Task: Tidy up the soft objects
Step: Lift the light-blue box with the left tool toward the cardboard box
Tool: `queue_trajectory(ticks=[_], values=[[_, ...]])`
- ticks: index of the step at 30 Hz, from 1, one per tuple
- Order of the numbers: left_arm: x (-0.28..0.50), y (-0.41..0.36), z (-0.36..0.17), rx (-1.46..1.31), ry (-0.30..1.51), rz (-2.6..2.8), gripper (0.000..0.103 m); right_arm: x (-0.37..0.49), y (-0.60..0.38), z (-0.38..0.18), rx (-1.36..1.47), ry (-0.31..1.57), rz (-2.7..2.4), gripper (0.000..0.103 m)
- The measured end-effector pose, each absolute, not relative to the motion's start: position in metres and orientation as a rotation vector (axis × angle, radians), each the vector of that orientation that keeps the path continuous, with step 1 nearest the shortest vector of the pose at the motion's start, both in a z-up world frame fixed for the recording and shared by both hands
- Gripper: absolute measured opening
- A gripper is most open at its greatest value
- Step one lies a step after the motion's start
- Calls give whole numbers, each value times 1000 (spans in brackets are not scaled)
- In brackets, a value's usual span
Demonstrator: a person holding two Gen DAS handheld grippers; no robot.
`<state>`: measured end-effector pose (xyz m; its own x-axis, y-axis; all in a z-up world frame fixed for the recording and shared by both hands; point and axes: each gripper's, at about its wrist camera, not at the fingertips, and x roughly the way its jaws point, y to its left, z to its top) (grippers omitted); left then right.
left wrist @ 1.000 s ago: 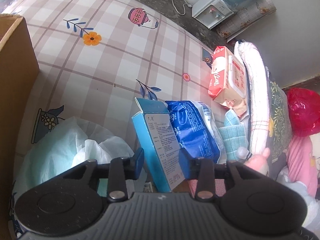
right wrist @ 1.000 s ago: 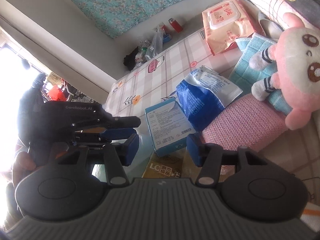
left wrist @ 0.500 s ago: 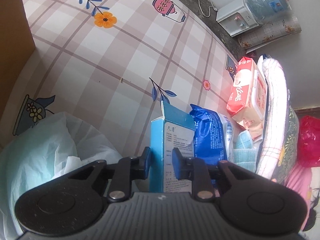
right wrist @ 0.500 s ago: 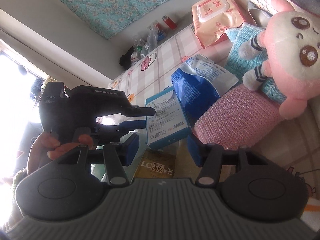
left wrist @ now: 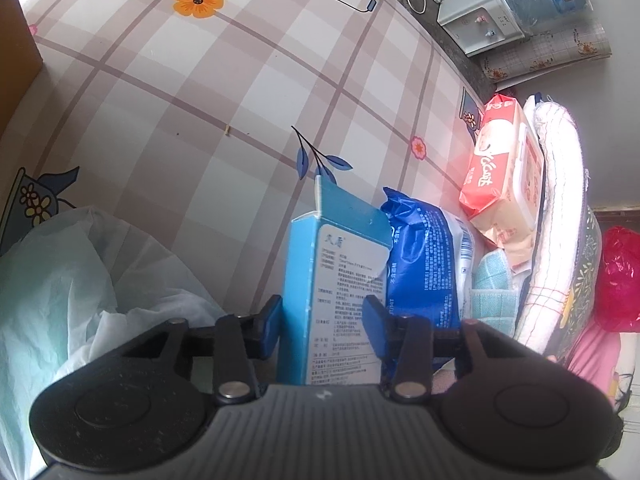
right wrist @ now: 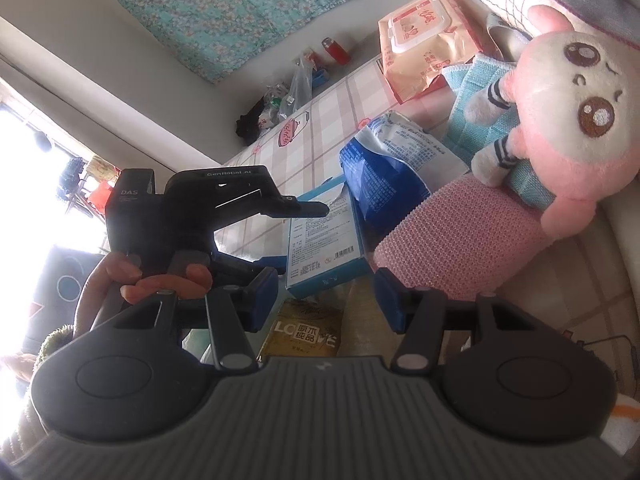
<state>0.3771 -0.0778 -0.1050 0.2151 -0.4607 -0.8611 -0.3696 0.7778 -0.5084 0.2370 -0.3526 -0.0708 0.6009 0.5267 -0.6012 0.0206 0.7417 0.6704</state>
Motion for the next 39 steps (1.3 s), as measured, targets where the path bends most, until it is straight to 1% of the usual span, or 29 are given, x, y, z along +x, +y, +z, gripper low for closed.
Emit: queue_trajectory(ticks=[1,3,4,5,9,13,16,23,26,30,33,35,39], values=[[375,-78,-102,-731,1378,-69,38,237,-354,-72,693,890,319,54],[372,-75,-92,-712,1351,-83,30,236,-356,-73,696,889,313,54],[370,-73,-86,-716,1344,-92,27,233,-357,-72,695,886,311,54],[367,-70,-81,-731,1336,-111,20,232,-358,-71,695,884,309,54],[352,-63,-50,-709,1295,-179,20,226,-362,-66,707,861,315,54],[317,-48,-20,-688,1264,-278,20,218,-360,-56,723,823,341,54],[289,-32,-7,-664,1250,-335,20,213,-355,-51,754,822,382,54],[232,11,-18,-586,1228,-353,21,196,-318,-56,805,879,538,54],[223,21,-23,-580,1214,-355,26,195,-297,-68,791,929,557,52],[213,20,-14,-473,1164,-336,33,196,-273,-87,790,1000,573,48],[203,19,-7,-401,1128,-349,40,194,-263,-89,778,1000,579,47],[194,16,-4,-350,1107,-359,40,196,-261,-88,778,996,577,46],[182,6,-3,-263,1073,-391,36,197,-261,-84,771,990,578,42]])
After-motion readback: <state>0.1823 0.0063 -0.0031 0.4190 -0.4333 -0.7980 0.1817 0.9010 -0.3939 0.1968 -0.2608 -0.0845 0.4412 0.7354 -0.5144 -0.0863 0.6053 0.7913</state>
